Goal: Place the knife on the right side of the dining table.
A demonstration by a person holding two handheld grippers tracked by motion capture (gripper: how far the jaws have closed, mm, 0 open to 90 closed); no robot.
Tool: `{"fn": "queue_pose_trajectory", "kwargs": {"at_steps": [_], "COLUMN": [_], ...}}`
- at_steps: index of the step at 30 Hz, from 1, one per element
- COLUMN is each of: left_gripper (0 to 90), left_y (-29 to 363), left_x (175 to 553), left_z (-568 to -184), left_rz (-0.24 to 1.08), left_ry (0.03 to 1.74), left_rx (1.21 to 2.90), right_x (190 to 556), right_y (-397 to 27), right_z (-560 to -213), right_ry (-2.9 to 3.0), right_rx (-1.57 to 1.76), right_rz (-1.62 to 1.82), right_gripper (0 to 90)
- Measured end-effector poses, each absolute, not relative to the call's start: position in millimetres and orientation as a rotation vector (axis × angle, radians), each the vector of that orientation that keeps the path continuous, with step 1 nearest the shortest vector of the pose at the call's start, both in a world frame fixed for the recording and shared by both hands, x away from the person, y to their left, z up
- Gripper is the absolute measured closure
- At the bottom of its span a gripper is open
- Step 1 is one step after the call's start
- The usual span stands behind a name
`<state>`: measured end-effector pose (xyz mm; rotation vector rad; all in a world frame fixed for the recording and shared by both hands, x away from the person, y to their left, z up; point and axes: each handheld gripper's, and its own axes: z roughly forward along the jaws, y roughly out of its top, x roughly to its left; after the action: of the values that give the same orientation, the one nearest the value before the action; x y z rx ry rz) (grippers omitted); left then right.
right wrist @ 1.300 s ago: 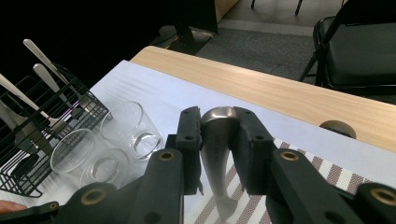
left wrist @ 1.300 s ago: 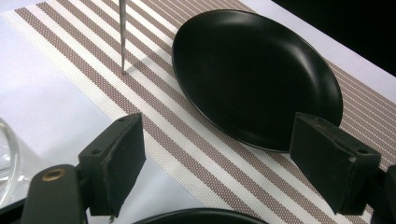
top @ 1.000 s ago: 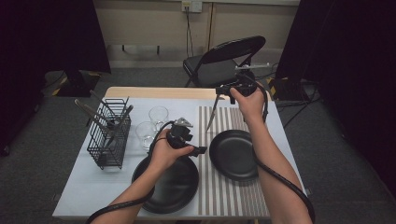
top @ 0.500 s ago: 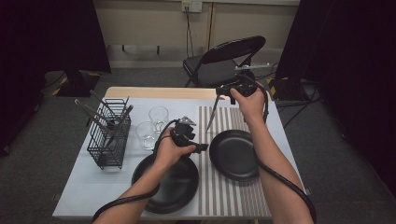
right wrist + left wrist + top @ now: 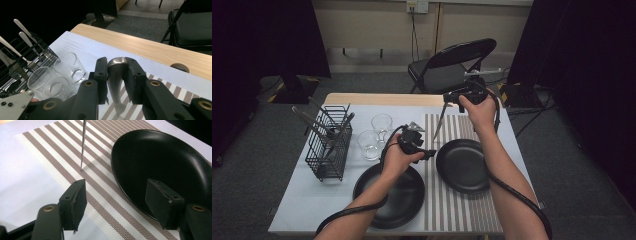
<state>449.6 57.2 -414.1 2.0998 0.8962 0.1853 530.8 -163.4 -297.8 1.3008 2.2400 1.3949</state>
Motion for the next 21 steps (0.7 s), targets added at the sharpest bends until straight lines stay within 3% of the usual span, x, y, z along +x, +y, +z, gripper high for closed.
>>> {"fn": "queue_pose_trajectory", "kwargs": {"at_steps": [21], "left_gripper": [34.5], "left_y": [48], "left_x": [466], "left_z": [-421], "left_rz": [0.191], "left_ry": [0.937], "left_rx": [2.087], "right_x": [530], "right_y": [-163], "right_z": [-297], "right_ry": [2.256], "right_rx": [1.294], "right_rz": [1.385], "right_gripper": [73.3]}}
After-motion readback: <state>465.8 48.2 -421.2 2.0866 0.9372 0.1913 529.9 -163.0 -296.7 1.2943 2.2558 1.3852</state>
